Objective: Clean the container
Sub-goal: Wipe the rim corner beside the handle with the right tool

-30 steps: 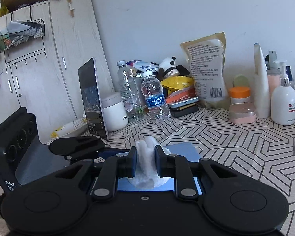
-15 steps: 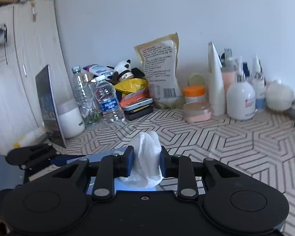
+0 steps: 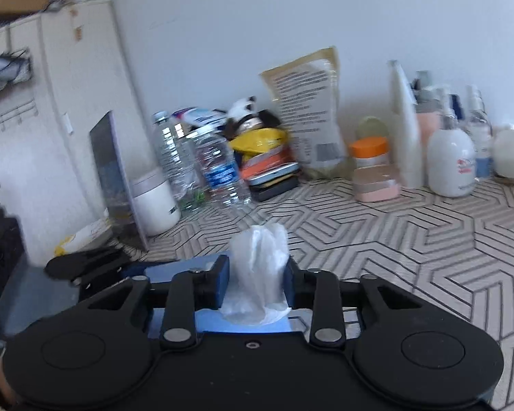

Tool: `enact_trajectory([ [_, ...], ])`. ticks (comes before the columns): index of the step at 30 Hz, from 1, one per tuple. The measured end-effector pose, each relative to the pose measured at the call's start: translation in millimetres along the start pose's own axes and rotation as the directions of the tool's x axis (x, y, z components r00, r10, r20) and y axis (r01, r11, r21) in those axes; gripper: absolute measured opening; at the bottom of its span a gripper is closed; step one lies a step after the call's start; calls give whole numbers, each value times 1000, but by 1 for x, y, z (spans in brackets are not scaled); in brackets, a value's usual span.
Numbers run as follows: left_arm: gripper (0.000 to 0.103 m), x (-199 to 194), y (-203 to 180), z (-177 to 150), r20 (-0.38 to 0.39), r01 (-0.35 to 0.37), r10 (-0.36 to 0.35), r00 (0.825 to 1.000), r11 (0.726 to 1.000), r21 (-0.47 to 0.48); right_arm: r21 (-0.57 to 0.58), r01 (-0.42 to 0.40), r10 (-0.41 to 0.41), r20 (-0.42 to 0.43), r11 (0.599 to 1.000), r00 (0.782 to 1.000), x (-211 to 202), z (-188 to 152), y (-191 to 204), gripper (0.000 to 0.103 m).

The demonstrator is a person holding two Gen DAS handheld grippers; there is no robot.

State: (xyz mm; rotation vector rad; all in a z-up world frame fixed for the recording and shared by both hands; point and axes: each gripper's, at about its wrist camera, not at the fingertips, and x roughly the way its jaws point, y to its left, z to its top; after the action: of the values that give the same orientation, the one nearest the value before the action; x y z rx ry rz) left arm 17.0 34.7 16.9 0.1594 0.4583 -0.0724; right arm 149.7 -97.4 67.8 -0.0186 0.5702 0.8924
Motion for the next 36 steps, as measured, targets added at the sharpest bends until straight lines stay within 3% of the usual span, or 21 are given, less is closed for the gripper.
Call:
enact_trajectory([
  [4,85,-1,2,0,1,2,-2,1000,1000,-10,-6,-6,6,-1,1000,1000,0,0,0,39],
  [7,85,-1,2,-1,1,0,0,1000,1000,-8,-15,12,-12,9,1000,1000,-1,-1,0,26],
  [9,85,0,5,-2,5,1,-1,1000,1000,-9,-8,16,-16,12,1000,1000,-1,0,-2,24],
  [15,85,2,4,-1,0,-28,28,1000,999,-29,-17,39,-38,16,999,999,2,2,-3,24],
  [24,85,5,-1,1,-7,-45,45,999,998,-32,-119,117,-115,22,986,993,21,10,7,24],
  [28,85,6,-3,3,-10,-53,53,999,998,-34,-65,127,-126,28,990,992,11,6,-1,24],
  [33,84,6,-2,3,-11,-50,50,999,998,-43,-8,76,-76,20,997,997,5,4,-6,24],
  [36,85,6,-1,2,-13,-50,50,999,997,-51,-78,57,-56,18,995,998,3,0,8,26],
])
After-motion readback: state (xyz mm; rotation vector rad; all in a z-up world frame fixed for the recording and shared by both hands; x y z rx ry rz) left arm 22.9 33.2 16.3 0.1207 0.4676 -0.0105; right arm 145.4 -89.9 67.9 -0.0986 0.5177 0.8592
